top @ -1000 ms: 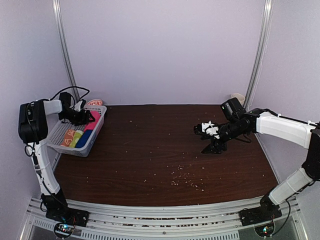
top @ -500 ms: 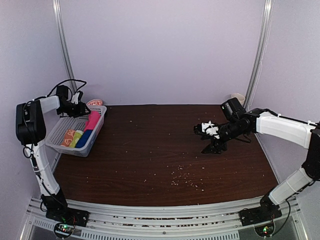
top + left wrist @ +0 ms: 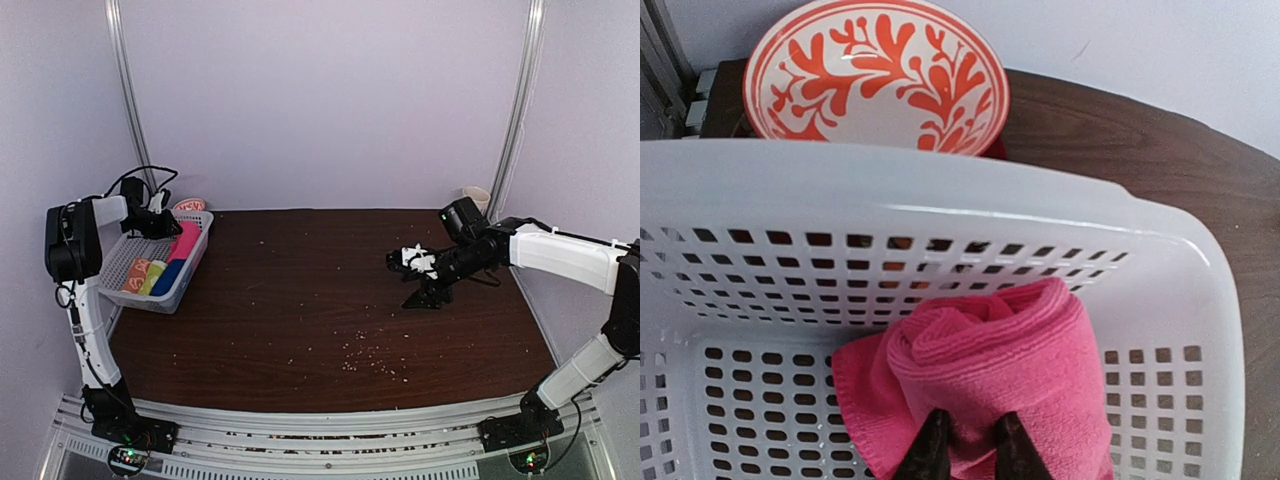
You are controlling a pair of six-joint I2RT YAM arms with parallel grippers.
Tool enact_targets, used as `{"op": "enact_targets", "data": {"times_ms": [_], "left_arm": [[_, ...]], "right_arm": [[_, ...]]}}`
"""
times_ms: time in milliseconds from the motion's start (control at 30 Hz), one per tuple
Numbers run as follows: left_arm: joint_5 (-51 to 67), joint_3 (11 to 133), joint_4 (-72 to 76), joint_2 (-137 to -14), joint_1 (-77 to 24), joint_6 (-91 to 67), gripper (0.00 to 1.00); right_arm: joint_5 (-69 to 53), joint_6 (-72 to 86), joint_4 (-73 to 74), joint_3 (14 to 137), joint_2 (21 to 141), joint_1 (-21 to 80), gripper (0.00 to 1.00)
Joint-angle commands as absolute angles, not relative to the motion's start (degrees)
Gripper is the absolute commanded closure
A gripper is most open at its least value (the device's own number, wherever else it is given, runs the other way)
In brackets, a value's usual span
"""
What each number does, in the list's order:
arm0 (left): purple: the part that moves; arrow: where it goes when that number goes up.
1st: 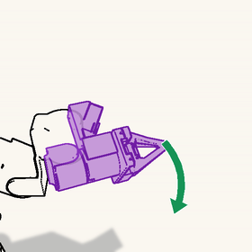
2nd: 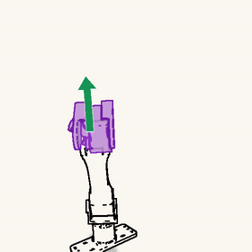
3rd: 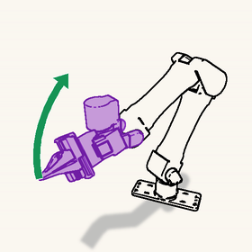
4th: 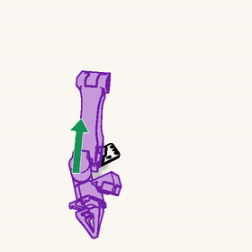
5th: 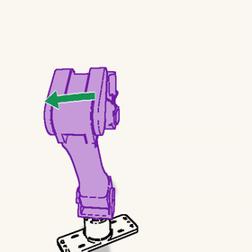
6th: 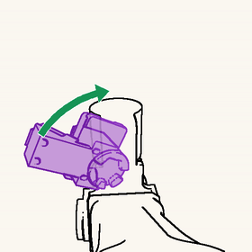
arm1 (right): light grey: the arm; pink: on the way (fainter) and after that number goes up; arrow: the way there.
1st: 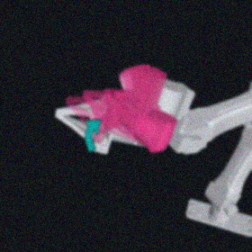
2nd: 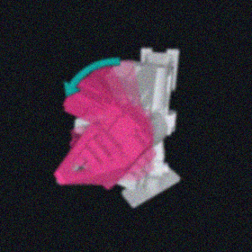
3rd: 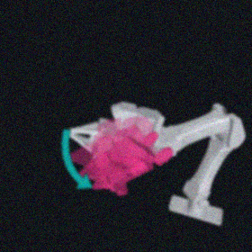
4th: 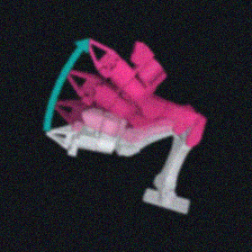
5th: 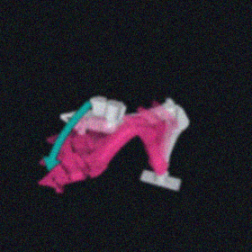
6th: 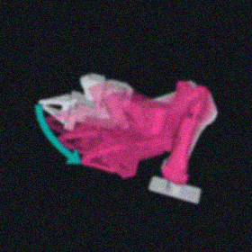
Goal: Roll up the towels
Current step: Adjust the towel in the bin.
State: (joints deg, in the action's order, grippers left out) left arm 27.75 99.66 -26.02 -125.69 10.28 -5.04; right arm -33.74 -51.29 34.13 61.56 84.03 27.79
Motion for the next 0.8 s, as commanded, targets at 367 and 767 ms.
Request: {"op": "enact_targets", "data": {"times_ms": [367, 767], "left_arm": [[18.48, 107.23, -30.83, -135.87, 8.33, -0.18, 0.89], [16.77, 106.28, -29.15, -130.66, 7.93, -1.13, 0.57]], "right_arm": [[-32.52, -51.98, 34.94, 63.11, 86.07, 28.34, 0.36], [-31.86, -52.2, 35.11, 63.19, 86.84, 29.0, 0.36]]}}
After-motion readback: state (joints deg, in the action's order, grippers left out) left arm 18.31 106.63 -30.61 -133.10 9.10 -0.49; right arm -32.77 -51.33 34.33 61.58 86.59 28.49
